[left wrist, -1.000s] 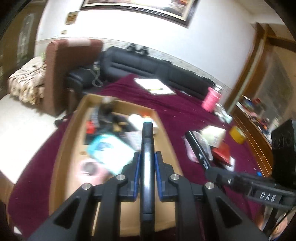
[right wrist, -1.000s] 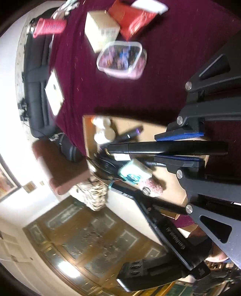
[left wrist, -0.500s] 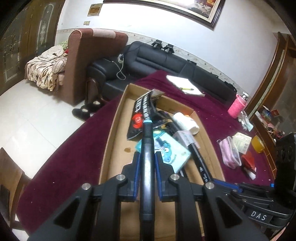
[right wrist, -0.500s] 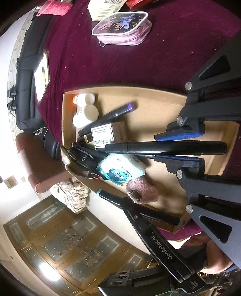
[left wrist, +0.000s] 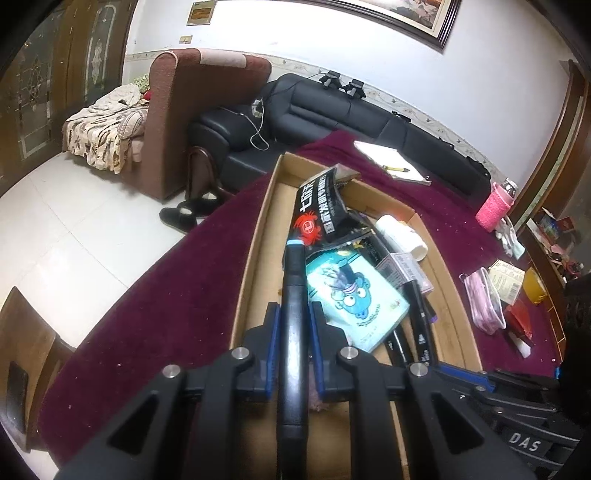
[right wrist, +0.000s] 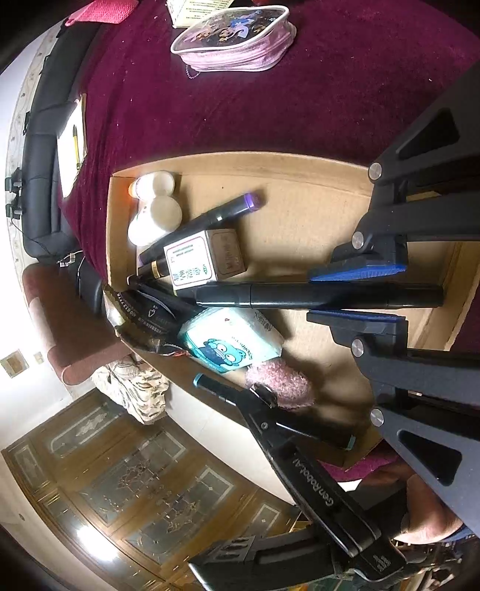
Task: Organize objects
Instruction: 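Carry the marker and pen into the cardboard tray and open both tools, then grasp the pink cartoon pouch with left tool while right tool grasps the white foam pad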
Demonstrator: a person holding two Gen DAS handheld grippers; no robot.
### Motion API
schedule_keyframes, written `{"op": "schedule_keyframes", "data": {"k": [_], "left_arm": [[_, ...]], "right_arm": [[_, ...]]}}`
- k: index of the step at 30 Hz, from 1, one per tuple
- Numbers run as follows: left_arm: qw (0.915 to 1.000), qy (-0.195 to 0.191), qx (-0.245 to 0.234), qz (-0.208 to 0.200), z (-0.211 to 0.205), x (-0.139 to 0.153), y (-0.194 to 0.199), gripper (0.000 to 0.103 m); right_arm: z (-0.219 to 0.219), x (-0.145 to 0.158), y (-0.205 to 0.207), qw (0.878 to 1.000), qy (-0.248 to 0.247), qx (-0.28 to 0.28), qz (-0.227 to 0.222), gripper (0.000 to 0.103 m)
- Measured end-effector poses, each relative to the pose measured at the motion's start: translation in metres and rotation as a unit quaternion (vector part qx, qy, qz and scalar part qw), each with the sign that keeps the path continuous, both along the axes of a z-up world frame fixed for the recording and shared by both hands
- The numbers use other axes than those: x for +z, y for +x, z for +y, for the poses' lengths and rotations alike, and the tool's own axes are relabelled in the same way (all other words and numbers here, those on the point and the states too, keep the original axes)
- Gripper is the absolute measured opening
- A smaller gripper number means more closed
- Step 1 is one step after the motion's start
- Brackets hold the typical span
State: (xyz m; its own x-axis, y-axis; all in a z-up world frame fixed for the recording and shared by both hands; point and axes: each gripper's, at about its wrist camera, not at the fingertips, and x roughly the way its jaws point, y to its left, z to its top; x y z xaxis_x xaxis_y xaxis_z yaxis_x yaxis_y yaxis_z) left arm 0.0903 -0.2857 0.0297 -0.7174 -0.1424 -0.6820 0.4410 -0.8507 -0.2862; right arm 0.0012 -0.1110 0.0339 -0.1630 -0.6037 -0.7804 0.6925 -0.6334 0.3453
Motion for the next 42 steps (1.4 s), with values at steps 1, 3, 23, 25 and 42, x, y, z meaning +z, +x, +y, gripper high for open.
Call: {"op": "schedule_keyframes", "data": {"k": [1,3,23,25,42], "left_arm": [[1.0,-0.001,0.0,0.0,0.0,0.0,0.0,0.015],[1.0,-0.004,-0.001,-0.003,0.001,0.001,0.0,0.016],[0.9985,-0.02,-0.046,0.02,0.043,0.039,-0.003,0.044],[0.9974,-0.027,-0.064,0.018,0.057,0.043,-0.009,0.045],[0.9661,-0.12,-0.22,-0.062,0.236,0.042,-0.156,0.08]], "right_arm": [[0.001,0.002,0.0,1.0,-0.002,0.002,0.0,0.019],[0.004,0.005,0.001,1.0,-0.007,0.001,0.0,0.019],[0.151,0.05,-0.053,0.989,-0.076,-0.123,0.01,0.04],[0.178,0.055,-0.069,0.984,-0.074,-0.158,0.025,0.044],[0.295,0.029,-0.137,0.95,-0.064,-0.303,0.035,0.057]]}}
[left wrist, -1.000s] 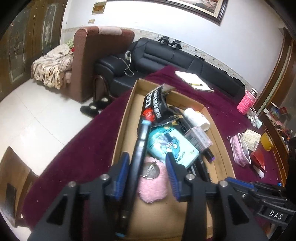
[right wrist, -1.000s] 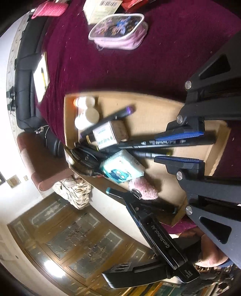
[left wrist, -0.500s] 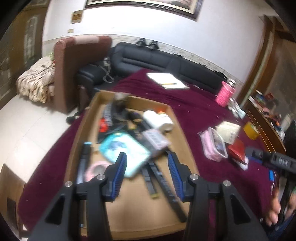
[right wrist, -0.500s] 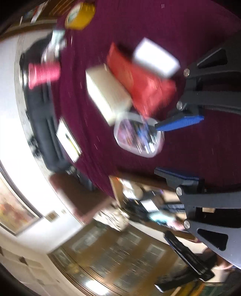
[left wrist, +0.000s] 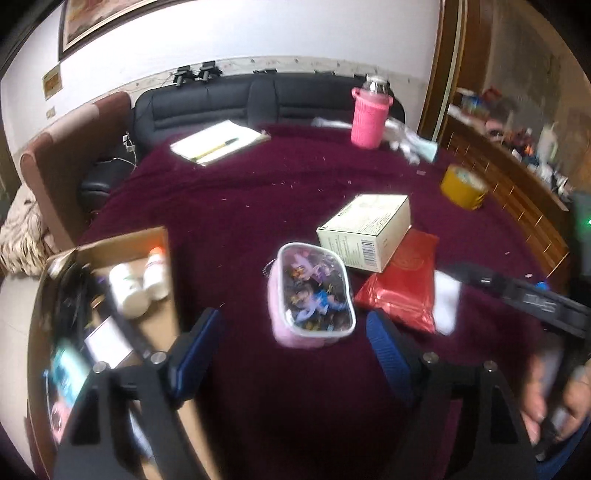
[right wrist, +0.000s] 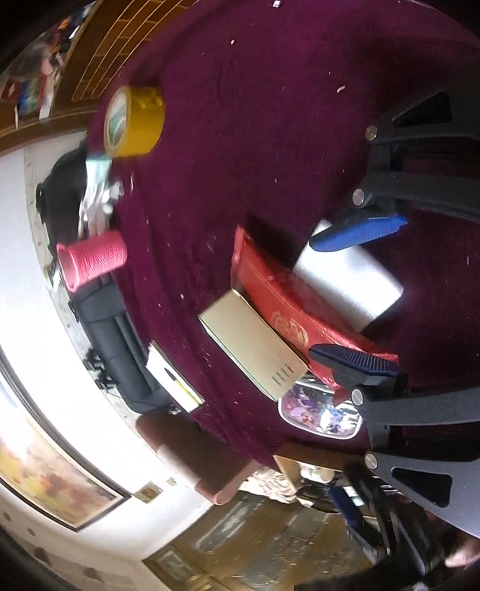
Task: Organize objects
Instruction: 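Grasp the pink cartoon pouch with left tool while right tool grasps the white foam pad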
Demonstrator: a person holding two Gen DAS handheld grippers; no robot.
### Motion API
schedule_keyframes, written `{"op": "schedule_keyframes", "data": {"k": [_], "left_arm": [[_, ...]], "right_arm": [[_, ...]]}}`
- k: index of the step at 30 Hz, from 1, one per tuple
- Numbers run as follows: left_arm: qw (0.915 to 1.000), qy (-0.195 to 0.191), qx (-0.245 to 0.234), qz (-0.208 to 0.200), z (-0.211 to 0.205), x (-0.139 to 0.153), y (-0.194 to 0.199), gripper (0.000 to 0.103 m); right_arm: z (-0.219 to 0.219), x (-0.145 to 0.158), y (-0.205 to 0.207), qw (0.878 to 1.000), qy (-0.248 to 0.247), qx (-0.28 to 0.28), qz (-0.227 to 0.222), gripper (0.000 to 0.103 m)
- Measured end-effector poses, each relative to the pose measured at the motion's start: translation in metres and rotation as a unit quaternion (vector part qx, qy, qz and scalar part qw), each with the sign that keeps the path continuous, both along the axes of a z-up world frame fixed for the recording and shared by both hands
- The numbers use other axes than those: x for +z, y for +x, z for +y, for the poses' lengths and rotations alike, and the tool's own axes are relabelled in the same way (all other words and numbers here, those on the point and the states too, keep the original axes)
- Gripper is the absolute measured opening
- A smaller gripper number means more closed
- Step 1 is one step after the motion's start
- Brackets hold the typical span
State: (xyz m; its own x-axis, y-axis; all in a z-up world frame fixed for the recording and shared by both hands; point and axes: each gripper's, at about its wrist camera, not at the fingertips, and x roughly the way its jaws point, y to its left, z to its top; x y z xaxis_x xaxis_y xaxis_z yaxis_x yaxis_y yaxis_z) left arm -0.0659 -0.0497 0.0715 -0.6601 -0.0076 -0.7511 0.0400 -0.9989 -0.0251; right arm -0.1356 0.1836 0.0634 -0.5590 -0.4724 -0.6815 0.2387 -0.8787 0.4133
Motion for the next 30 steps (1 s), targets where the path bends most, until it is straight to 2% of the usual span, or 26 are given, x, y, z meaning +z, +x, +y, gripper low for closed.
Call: {"op": "schedule_keyframes", "data": {"k": [5,10,15,23,26,28,29,30], "left_arm": [[0.999,-0.037,0.02,-0.015,0.008,-0.021,-0.025,0.08],[0.9962,-0.081,0.032,-0.001,0.018,-0.031,-0.031,0.08],[0.9942,-0.103,0.029,0.01,0.025,-0.036,-0.034,0.08],[0.9949,-0.094,0.037,-0.003,0.024,-0.047,-0.049,0.081],[0.9957,-0.082,0.043,-0.005,0.023,-0.05,-0.06,0.09],[0.9975,-0.054,0.046,-0.007,0.016,-0.053,-0.066,0.09],[0.9983,-0.037,0.044,-0.008,0.013,-0.055,-0.067,0.08],[0.999,-0.022,0.038,-0.006,0.011,-0.055,-0.067,0.063]], "right_arm": [[0.004,0.002,0.003,1.0,-0.013,0.002,-0.004,0.06],[0.002,-0.001,0.002,1.0,-0.022,0.008,-0.01,0.061],[0.003,-0.003,0.001,1.0,-0.021,0.002,-0.014,0.061],[0.002,-0.007,-0.001,1.0,-0.013,-0.002,-0.017,0.061],[0.002,-0.008,-0.002,1.0,-0.008,-0.003,-0.016,0.062],[0.003,-0.008,-0.003,1.0,0.002,-0.008,-0.013,0.062],[0.003,-0.008,-0.003,1.0,0.005,-0.01,-0.012,0.064],[0.005,-0.009,-0.005,1.0,0.009,-0.014,-0.012,0.065]]}}
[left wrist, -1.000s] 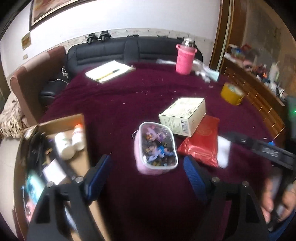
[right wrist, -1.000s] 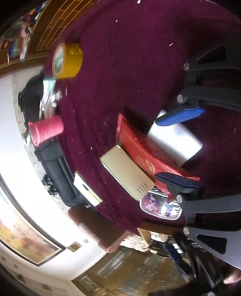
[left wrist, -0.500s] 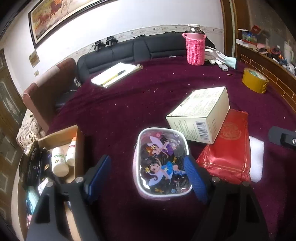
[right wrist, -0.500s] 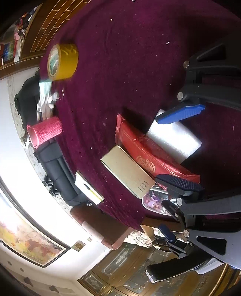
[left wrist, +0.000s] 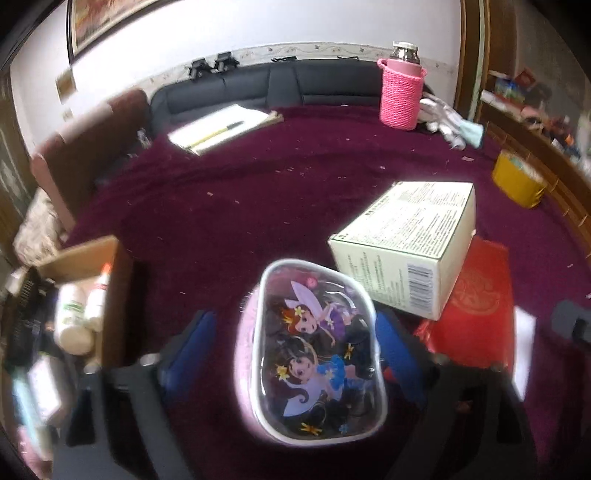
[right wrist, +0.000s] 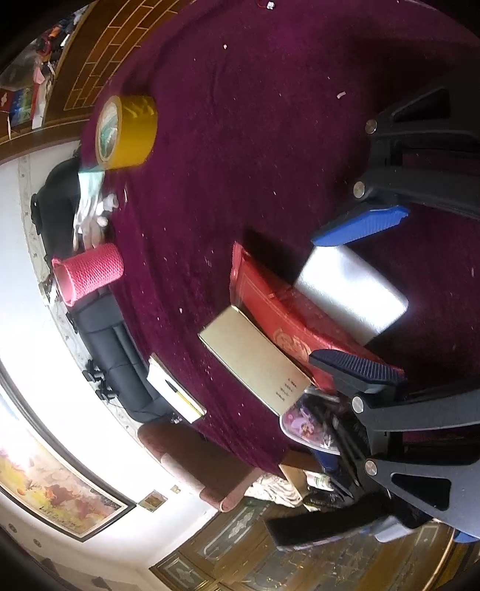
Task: Organize objects
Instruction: 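Grasp the pink cartoon pouch with left tool while right tool grasps the white foam pad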
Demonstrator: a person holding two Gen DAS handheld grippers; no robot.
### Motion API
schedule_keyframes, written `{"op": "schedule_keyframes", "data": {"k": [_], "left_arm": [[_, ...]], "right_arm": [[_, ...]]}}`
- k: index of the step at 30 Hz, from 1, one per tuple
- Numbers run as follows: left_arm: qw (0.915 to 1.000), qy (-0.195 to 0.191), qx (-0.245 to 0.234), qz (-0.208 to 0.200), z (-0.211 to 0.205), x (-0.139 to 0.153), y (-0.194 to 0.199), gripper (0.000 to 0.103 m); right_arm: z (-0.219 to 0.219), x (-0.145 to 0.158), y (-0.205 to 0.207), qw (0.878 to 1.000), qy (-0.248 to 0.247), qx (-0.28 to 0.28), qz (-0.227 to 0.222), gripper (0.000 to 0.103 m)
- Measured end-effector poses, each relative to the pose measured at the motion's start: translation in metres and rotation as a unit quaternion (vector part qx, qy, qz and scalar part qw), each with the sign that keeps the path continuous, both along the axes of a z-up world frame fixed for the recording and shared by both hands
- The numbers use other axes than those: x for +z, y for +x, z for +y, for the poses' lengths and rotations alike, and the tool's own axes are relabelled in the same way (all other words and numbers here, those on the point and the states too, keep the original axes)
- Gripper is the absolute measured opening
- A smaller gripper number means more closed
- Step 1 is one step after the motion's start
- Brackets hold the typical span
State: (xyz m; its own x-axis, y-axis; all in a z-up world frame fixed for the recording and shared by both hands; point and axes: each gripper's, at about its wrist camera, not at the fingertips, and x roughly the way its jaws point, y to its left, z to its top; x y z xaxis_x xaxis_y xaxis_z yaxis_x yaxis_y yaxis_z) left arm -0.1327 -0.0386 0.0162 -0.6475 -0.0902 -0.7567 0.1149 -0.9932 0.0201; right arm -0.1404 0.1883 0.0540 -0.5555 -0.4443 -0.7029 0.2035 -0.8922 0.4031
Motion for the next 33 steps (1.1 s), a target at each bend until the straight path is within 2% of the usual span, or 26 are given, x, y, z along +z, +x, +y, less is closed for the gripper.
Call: {"op": "schedule_keyframes", "data": {"k": [3,6,9,11,13,16,18,19,22,25,29,33], "left_arm": [[0.9998,-0.008,-0.001,0.019,0.001,0.008,0.014,0.048],[0.9994,0.018,0.0,0.029,-0.008,0.014,0.036,0.044],[0.999,0.029,0.005,0.034,-0.015,0.011,0.046,0.04],[0.9992,0.024,0.009,0.032,-0.016,0.009,0.045,0.04],[0.9992,0.026,0.003,0.031,-0.014,0.007,0.042,0.041],[0.9991,0.028,0.001,0.031,-0.012,0.005,0.039,0.055],[0.9992,0.033,0.006,0.021,-0.014,0.002,0.035,0.081],[0.9992,0.037,0.007,0.015,-0.015,0.0,0.034,0.085],[0.999,0.043,0.004,0.013,-0.015,-0.003,0.032,0.087],[0.9992,0.038,0.004,0.013,-0.012,-0.005,0.029,0.091],[0.9986,0.052,0.011,-0.002,-0.013,-0.011,0.018,0.095],[0.9959,0.087,0.025,-0.009,-0.024,-0.017,0.01,0.097]], "right_arm": [[0.004,-0.004,-0.004,1.0,0.006,-0.014,-0.003,0.066],[0.012,-0.014,-0.015,0.999,0.009,-0.039,-0.013,0.066],[0.014,-0.023,-0.028,0.998,0.015,-0.051,-0.025,0.066],[0.012,-0.027,-0.03,0.999,0.006,-0.039,-0.027,0.066],[0.003,-0.033,-0.032,0.999,-0.011,0.005,-0.049,0.067],[-0.005,-0.029,-0.024,0.994,-0.022,0.075,-0.072,0.071],[-0.013,-0.024,-0.014,0.989,-0.026,0.131,-0.071,0.086],[-0.02,-0.02,-0.009,0.986,-0.009,0.158,-0.061,0.087],[-0.033,-0.014,0.0,0.984,0.042,0.171,-0.027,0.087],[-0.046,-0.015,0.005,0.98,0.121,0.155,0.012,0.087],[-0.044,-0.025,-0.006,0.986,0.091,0.138,-0.013,0.086],[-0.036,-0.02,-0.011,0.988,0.102,0.118,0.002,0.086]]}}
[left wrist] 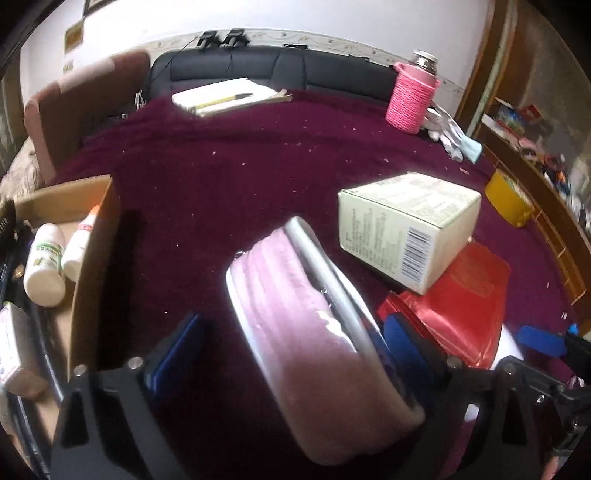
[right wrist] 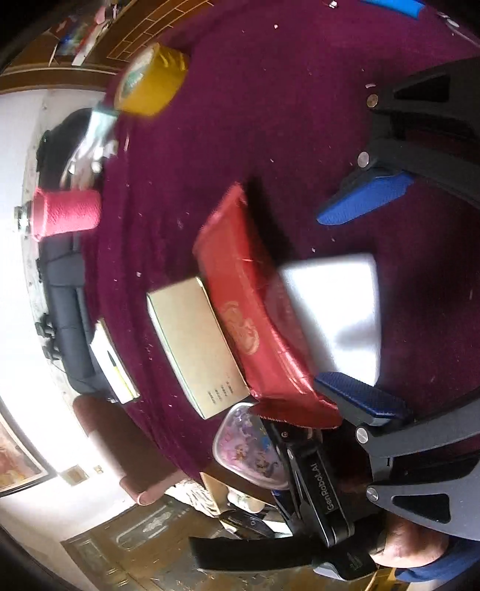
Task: Organize objects
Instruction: 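Grasp the pink cartoon pouch with left tool while right tool grasps the white foam pad, then carry the pouch and foam pad into the cardboard tray and open both tools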
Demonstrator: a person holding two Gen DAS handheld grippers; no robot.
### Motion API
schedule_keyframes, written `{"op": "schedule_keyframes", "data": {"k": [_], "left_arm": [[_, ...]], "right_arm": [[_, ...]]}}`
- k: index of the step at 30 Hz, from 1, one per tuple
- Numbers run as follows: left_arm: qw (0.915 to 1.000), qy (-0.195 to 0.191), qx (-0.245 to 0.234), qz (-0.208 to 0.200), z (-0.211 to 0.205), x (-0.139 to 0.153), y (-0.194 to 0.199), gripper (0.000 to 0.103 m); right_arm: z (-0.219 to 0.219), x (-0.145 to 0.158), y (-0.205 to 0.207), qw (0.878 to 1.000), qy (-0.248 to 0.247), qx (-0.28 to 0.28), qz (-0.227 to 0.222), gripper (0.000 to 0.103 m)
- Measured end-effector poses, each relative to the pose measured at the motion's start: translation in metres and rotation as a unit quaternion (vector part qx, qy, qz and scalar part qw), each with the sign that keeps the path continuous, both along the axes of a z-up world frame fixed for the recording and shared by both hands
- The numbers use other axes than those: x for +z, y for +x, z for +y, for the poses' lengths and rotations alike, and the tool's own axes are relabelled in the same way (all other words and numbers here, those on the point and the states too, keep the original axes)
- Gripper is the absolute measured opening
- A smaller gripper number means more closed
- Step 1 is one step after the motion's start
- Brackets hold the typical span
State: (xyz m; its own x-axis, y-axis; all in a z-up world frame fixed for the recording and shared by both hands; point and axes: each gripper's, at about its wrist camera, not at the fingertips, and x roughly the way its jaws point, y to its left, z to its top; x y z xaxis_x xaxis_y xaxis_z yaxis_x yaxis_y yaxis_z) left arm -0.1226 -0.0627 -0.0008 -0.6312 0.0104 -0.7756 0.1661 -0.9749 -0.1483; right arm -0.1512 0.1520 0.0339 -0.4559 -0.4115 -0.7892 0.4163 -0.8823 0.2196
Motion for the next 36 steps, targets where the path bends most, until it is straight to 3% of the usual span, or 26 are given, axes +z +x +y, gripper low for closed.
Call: {"op": "schedule_keyframes", "data": {"k": [1,3,8,14,17,18,26,31,35,36], "left_arm": [[1.0,-0.001,0.001,-0.001,0.0,0.0,-0.002,0.097],[0.9999,-0.002,0.008,0.007,-0.001,0.001,-0.003,0.086],[0.9997,0.016,0.003,0.017,-0.006,0.002,-0.003,0.085],[0.9983,-0.007,0.008,0.057,-0.006,0.019,0.01,0.085],[0.9981,-0.008,0.003,0.061,-0.004,0.021,0.012,0.085],[0.9981,-0.008,-0.001,0.061,-0.003,0.021,0.012,0.085],[0.9978,-0.013,0.008,0.065,-0.01,0.021,0.016,0.085],[0.9977,-0.01,0.005,0.067,-0.01,0.021,0.02,0.085],[0.9977,-0.012,-0.004,0.067,-0.005,0.022,0.022,0.085],[0.9977,-0.01,-0.007,0.067,-0.003,0.022,0.023,0.085]], "right_arm": [[-0.001,0.0,0.001,1.0,0.001,0.005,-0.002,0.086],[-0.008,-0.001,0.006,1.0,0.013,0.018,0.003,0.086],[-0.021,0.002,0.02,0.997,0.056,0.035,0.034,0.086],[-0.038,-0.009,0.023,0.991,0.114,0.041,0.061,0.089],[-0.042,-0.014,0.02,0.991,0.112,0.032,0.065,0.086],[-0.041,-0.016,0.019,0.992,0.105,0.034,0.057,0.08],[-0.032,-0.012,0.028,0.995,0.092,0.041,0.024,0.075],[-0.018,-0.005,0.035,0.997,0.074,0.026,0.006,0.049],[-0.008,-0.007,0.042,0.998,0.055,0.017,-0.007,0.048],[-0.009,-0.004,0.046,0.998,0.053,0.015,0.001,0.056]]}}
